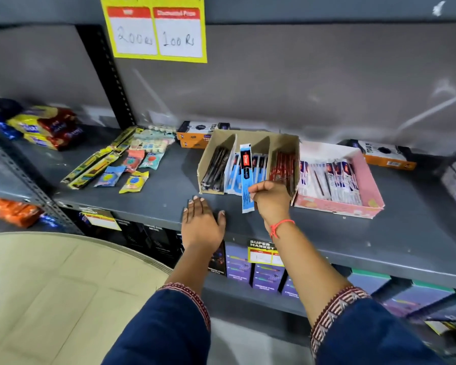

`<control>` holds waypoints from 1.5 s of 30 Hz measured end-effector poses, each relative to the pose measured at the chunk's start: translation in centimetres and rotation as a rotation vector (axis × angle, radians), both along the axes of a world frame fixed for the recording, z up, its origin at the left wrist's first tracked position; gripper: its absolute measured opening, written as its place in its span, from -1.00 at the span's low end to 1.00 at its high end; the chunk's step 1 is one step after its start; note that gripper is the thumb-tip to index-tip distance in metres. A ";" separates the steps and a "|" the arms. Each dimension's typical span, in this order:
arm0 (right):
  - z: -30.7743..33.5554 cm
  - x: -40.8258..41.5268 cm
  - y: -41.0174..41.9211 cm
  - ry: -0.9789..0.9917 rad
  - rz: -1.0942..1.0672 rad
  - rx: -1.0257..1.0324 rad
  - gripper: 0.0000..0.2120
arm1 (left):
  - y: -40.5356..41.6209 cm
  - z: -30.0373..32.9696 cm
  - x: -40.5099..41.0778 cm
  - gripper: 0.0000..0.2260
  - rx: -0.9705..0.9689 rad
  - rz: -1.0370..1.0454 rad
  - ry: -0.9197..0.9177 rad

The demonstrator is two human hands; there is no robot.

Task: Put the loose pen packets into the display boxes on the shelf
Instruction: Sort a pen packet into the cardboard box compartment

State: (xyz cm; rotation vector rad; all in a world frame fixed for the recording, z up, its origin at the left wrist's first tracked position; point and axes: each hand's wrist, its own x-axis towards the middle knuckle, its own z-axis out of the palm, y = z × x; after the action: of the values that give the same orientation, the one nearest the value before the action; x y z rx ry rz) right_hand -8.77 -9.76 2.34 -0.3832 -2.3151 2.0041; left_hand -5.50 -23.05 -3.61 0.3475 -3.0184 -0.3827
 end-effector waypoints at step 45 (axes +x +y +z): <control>2.6 -0.6 -1.4 0.037 0.125 0.614 -0.58 | 0.2 0.7 -1.2 -0.41 0.045 0.063 -0.071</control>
State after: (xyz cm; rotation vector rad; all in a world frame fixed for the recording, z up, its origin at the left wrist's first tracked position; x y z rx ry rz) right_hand -9.33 -11.13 4.97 -0.1585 -2.8120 1.2126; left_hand -6.74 -22.81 -2.87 0.4679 -3.0627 -0.4424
